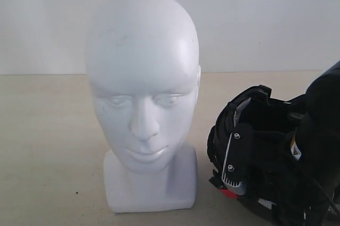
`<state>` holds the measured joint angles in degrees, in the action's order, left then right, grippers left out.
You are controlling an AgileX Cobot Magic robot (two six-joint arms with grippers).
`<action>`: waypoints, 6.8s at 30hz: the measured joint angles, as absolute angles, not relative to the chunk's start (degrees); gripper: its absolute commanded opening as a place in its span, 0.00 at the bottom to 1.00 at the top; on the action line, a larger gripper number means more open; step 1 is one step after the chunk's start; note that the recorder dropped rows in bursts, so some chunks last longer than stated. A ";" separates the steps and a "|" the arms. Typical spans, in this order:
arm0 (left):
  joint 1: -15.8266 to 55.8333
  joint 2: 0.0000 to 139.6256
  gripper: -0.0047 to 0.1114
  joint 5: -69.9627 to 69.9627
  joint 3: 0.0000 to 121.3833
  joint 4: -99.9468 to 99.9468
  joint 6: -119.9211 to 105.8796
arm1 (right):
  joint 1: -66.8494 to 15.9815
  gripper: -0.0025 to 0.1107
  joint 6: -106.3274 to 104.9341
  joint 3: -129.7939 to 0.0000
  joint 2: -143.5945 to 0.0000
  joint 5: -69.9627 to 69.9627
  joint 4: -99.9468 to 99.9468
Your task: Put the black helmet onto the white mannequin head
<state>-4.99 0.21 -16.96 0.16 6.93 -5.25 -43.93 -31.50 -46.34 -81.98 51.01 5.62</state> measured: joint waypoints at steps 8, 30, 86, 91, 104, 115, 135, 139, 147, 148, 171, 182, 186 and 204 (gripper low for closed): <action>-4.99 0.21 0.08 -16.96 0.16 6.93 -5.25 | -43.93 0.54 -30.14 -45.66 -82.12 49.02 5.97; -4.99 0.21 0.08 -16.96 0.16 6.93 -5.25 | -43.93 0.02 -23.92 -45.66 -82.48 50.08 11.71; -4.99 0.21 0.08 -16.96 0.16 6.93 -5.25 | -43.93 0.02 36.39 -57.57 -63.17 21.55 70.65; -4.99 0.21 0.08 -16.96 0.16 6.93 -5.25 | -43.93 0.02 26.18 -57.57 -63.17 21.30 72.49; -4.99 0.21 0.08 -16.96 0.16 6.93 -5.25 | -43.93 0.02 21.37 -63.82 -63.17 19.46 85.57; -4.99 0.21 0.08 -16.96 0.16 6.93 -5.25 | -43.93 0.02 22.99 -69.76 -63.17 13.41 91.24; -4.99 0.21 0.08 -16.96 0.16 6.93 -5.25 | -43.98 0.02 18.70 -75.76 -63.07 5.72 68.69; -4.99 0.21 0.08 -16.96 0.16 6.93 -5.25 | -43.98 0.02 6.08 -75.89 -63.07 1.43 50.58; -4.99 0.21 0.08 -16.96 0.16 6.93 -5.25 | -38.05 0.02 1.56 -70.24 -63.07 -33.43 25.17; -4.99 0.21 0.08 -16.96 0.16 6.93 -5.25 | -37.18 0.02 1.55 -68.83 -63.07 -37.82 23.14; -4.99 0.21 0.08 -16.96 0.16 6.93 -5.25 | -33.27 0.02 30.29 -45.20 -62.47 -64.92 2.79; -4.99 0.21 0.08 -16.96 0.16 6.93 -5.25 | -33.27 0.02 53.21 -45.87 -62.47 -64.20 5.97; -4.99 0.21 0.08 -16.96 0.16 6.93 -5.25 | -33.27 0.02 59.04 -47.51 -62.47 -64.05 9.95; -4.99 0.21 0.08 -16.96 0.16 6.93 -5.25 | -33.27 0.02 79.17 -54.71 -62.47 -64.88 14.17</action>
<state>-4.99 0.21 -16.96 0.16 6.93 -5.25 -33.27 79.17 -54.71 -62.47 -64.88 14.17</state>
